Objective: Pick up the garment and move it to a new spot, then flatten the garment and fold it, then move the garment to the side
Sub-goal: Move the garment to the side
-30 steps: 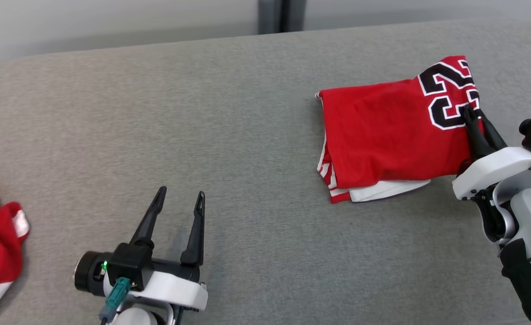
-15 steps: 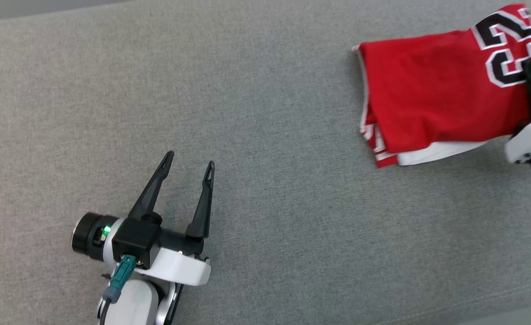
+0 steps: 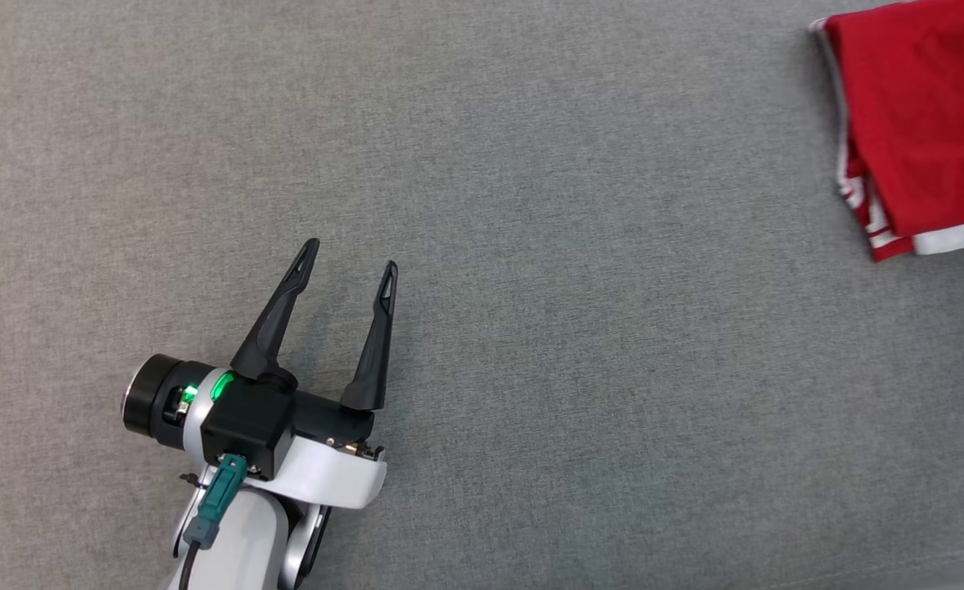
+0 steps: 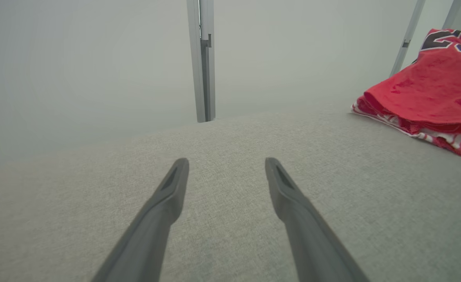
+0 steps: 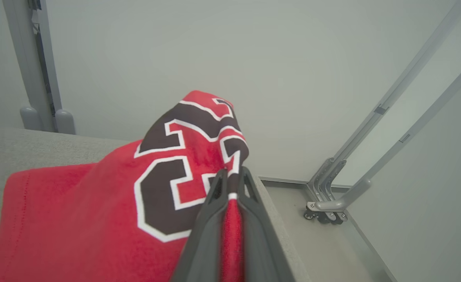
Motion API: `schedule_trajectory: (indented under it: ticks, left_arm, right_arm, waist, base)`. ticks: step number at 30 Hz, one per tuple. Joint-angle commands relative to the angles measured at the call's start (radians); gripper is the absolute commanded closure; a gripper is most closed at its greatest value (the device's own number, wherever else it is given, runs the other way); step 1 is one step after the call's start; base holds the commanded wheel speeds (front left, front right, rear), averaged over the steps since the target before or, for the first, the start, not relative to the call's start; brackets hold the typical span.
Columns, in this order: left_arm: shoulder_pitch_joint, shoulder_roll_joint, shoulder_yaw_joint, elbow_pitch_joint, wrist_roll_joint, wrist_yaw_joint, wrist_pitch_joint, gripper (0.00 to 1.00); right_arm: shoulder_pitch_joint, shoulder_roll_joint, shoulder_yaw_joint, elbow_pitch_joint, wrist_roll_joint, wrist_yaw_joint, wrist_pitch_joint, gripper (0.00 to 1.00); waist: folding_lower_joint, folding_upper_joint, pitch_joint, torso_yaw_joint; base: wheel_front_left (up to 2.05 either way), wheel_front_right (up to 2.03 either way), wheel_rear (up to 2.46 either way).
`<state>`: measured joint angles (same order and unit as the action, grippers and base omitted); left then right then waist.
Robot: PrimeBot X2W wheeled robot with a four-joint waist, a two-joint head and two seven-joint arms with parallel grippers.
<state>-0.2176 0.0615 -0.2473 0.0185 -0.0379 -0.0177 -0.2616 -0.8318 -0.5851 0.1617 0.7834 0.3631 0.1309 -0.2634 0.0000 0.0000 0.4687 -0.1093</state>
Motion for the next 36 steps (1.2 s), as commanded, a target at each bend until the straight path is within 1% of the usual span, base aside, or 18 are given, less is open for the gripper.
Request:
schedule_trajectory:
  ticks: [1, 5, 9, 15, 20, 25, 26, 27, 28, 29, 30, 32, 34, 36]
  left_arm:
    - [-0.018, 0.006, 0.0, -0.006, 0.003, 0.0, -0.005, 0.0]
    - [-0.015, 0.005, 0.001, -0.015, 0.002, 0.005, -0.005, 0.0]
    - [-0.026, 0.005, -0.004, -0.017, 0.003, 0.002, -0.005, 0.0]
    - [-0.041, 0.006, -0.012, -0.019, 0.007, -0.006, -0.005, 0.0]
    - [-0.043, 0.012, -0.011, -0.021, 0.01, -0.007, -0.005, 0.0]
    - [-0.044, 0.015, -0.01, -0.025, 0.011, -0.001, -0.005, 0.0]
    - [-0.044, 0.015, -0.011, -0.026, 0.011, -0.001, -0.005, 0.0]
    - [-0.043, 0.015, -0.013, -0.026, 0.011, 0.0, -0.005, 0.0]
    - [-0.043, 0.014, -0.014, -0.026, 0.011, 0.0, -0.005, 0.0]
    - [-0.042, 0.014, -0.015, -0.025, 0.01, 0.0, -0.005, 0.0]
    - [-0.043, 0.014, -0.016, -0.024, 0.009, 0.0, -0.005, 0.0]
    - [-0.046, 0.013, -0.02, -0.022, 0.007, 0.0, -0.005, 0.0]
    - [-0.049, 0.012, -0.022, -0.021, 0.004, 0.0, -0.005, 0.0]
    - [-0.05, 0.01, -0.023, -0.019, 0.0, 0.003, -0.005, 0.0]
  right_arm:
    - [-0.008, -0.015, -0.018, -0.002, -0.018, 0.0, -0.001, 1.0]
    - [-0.005, -0.024, -0.04, 0.0, -0.052, 0.0, -0.001, 1.0]
    - [-0.019, -0.012, -0.045, 0.029, -0.087, 0.0, -0.001, 1.0]
    - [-0.039, -0.004, -0.09, 0.069, -0.135, 0.0, -0.001, 1.0]
    - [-0.064, -0.012, -0.18, 0.11, -0.254, 0.0, -0.001, 1.0]
    - [-0.061, 0.005, -0.282, 0.123, -0.411, 0.0, -0.001, 1.0]
    - [-0.061, 0.009, -0.308, 0.126, -0.439, 0.0, -0.001, 0.89]
    - [-0.058, 0.017, -0.317, 0.125, -0.467, 0.0, -0.001, 0.73]
    - [-0.059, 0.028, -0.336, 0.127, -0.486, 0.0, -0.001, 0.61]
    - [-0.059, 0.036, -0.352, 0.128, -0.504, 0.0, -0.001, 0.29]
    - [-0.059, 0.04, -0.367, 0.119, -0.529, 0.0, -0.001, 0.0]
    - [-0.06, 0.056, -0.397, 0.094, -0.567, 0.0, -0.001, 0.0]
    - [-0.058, 0.085, -0.412, 0.06, -0.603, 0.0, -0.001, 0.0]
    - [-0.05, 0.12, -0.418, 0.017, -0.616, 0.0, -0.001, 0.0]
  waist:
    - [0.0, 0.0, 0.004, 0.007]
    - [0.0, 0.0, 0.015, 0.013]
    - [0.0, 0.0, 0.033, 0.019]
    - [0.0, 0.0, 0.06, 0.03]
    - [0.0, 0.0, 0.071, 0.04]
    - [0.0, 0.0, 0.074, 0.042]
    - [0.0, 0.0, 0.073, 0.041]
    - [0.0, 0.0, 0.072, 0.041]
    - [0.0, 0.0, 0.072, 0.041]
    - [0.0, 0.0, 0.071, 0.04]
    - [0.0, 0.0, 0.07, 0.039]
    - [0.0, 0.0, 0.068, 0.038]
    - [0.0, 0.0, 0.064, 0.037]
    - [0.0, 0.0, 0.056, 0.037]
  base:
    - [0.0, 0.0, 0.0]
    - [0.0, 0.0, 0.0]
    - [0.0, 0.0, 0.0]
    - [0.0, 0.0, 0.0]
    - [0.0, 0.0, 0.0]
    - [0.0, 0.0, 0.0]
    - [0.0, 0.0, 0.0]
    - [0.0, 0.0, 0.0]
    - [0.0, 0.0, 0.0]
    - [0.0, 0.0, 0.0]
    - [0.0, 0.0, 0.0]
    - [0.0, 0.0, 0.0]
    - [0.0, 0.0, 0.0]
    - [0.0, 0.0, 0.0]
